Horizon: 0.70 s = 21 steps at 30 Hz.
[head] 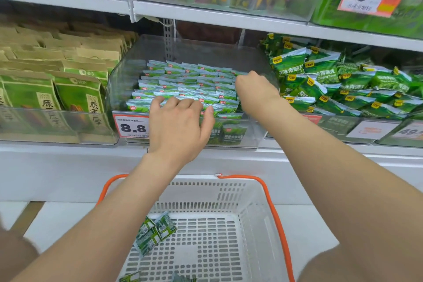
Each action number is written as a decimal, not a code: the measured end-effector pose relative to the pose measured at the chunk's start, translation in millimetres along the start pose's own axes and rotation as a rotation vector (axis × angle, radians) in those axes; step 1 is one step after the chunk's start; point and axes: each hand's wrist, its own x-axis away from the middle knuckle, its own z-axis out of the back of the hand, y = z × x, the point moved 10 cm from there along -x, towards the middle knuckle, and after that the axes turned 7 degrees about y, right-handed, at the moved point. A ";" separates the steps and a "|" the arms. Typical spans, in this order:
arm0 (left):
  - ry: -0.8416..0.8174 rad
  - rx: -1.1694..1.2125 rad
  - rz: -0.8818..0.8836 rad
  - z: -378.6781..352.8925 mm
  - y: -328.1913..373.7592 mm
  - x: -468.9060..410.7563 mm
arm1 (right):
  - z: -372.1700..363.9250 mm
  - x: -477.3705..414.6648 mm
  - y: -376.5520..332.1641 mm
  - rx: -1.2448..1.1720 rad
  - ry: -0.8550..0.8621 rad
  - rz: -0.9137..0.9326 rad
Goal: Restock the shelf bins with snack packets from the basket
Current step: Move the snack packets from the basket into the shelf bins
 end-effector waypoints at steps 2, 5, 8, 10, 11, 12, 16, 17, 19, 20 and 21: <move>-0.004 0.002 -0.011 -1.4 0.4 0.3 | -1.8 -7.1 -1.9 0.038 0.026 0.016; 0.002 0.010 -0.025 -3.0 0.2 0.5 | -2.2 -15.0 -6.6 0.164 0.080 0.063; 0.010 0.010 -0.023 -3.1 -0.5 -0.2 | 0.2 -21.6 -2.5 0.128 0.109 0.009; 0.010 0.012 -0.020 -2.7 -0.3 0.4 | 0.1 -22.4 0.1 0.043 0.095 -0.027; 0.008 0.012 -0.018 -2.9 -0.6 0.8 | -0.7 -21.7 0.4 0.017 0.073 -0.032; 0.007 0.015 -0.018 -3.5 -1.0 1.1 | -3.1 -20.6 1.0 -0.007 0.047 -0.028; -0.001 0.027 -0.006 -4.3 -1.9 1.2 | -14.1 -12.2 -0.7 -0.113 -0.098 0.007; 0.001 0.026 -0.005 -3.8 -1.5 1.2 | -12.7 -8.4 1.1 -0.141 -0.112 0.004; 0.002 0.030 -0.005 -2.5 -2.0 1.6 | 1.2 2.8 5.8 -0.208 -0.055 -0.012; 0.003 0.034 -0.006 -2.1 -2.1 1.6 | 12.1 10.1 9.4 -0.239 0.012 -0.023; 0.002 0.033 -0.010 -1.4 -1.7 1.9 | 24.3 18.9 11.7 -0.267 0.084 -0.032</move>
